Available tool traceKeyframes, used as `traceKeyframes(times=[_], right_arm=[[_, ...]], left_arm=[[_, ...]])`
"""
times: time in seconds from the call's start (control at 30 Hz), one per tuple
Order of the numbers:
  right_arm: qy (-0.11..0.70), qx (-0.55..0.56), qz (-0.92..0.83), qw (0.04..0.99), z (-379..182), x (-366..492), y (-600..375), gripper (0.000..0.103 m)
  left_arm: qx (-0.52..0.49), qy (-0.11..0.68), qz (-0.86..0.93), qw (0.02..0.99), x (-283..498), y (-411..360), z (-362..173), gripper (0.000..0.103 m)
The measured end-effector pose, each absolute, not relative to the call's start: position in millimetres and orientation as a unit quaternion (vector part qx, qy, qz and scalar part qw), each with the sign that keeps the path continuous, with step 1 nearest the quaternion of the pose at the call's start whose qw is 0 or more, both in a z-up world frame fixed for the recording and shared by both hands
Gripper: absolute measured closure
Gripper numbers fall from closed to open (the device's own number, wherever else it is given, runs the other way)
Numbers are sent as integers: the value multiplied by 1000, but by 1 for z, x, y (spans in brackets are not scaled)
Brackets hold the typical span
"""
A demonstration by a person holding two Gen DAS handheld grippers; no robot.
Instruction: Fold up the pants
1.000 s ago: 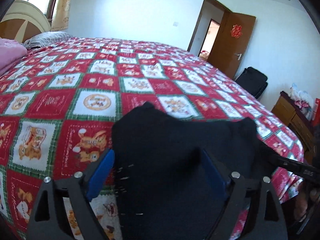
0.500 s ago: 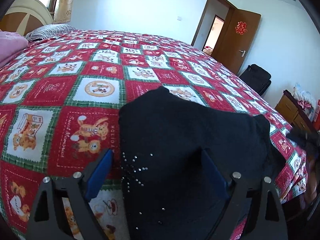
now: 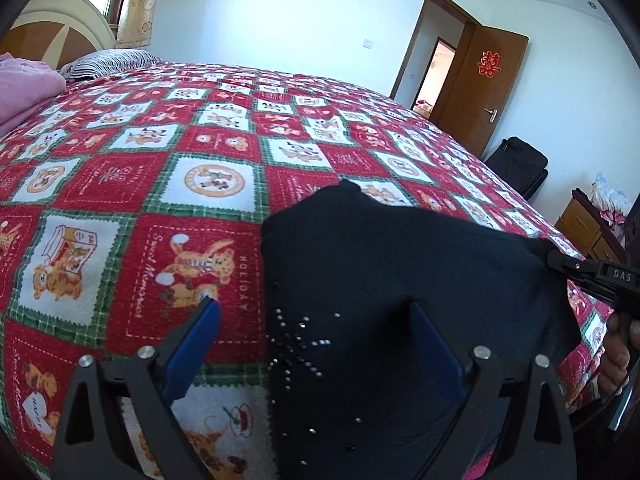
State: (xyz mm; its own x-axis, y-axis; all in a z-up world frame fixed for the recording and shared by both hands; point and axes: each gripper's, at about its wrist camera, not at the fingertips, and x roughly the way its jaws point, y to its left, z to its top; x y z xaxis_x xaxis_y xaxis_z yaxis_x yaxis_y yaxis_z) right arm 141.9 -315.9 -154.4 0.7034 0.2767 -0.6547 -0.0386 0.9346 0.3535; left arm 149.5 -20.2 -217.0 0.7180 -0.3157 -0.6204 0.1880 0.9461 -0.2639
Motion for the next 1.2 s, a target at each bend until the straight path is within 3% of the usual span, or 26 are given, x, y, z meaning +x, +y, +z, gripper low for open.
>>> traceKeyframes(times=[0.2, 0.33, 0.43, 0.5, 0.53, 0.67, 0.9, 1.2], right_arm=[[395, 192, 67, 896, -185, 160, -332, 91], [388, 162, 57, 905, -172, 148, -328, 90], [363, 144, 53, 919, -154, 127, -320, 81], [338, 131, 72, 929, -137, 108, -309, 57], [329, 124, 87, 932, -131, 99, -303, 55], [348, 85, 146, 922, -132, 81, -274, 55], [425, 79, 127, 893, -181, 83, -278, 55], [437, 46, 131, 889, -189, 81, -272, 55]], left_arm=[[-73, 349, -136, 924, 149, -24, -217, 3], [-80, 352, -139, 922, 147, -22, -213, 3], [-76, 349, -142, 923, 145, -25, -210, 3], [-75, 349, -145, 923, 145, -26, -209, 3], [-73, 349, -144, 923, 145, -27, -210, 3], [-71, 356, -143, 921, 146, -28, -212, 3], [-71, 360, -143, 919, 146, -27, -215, 3], [-72, 365, -144, 917, 144, -26, -215, 3]])
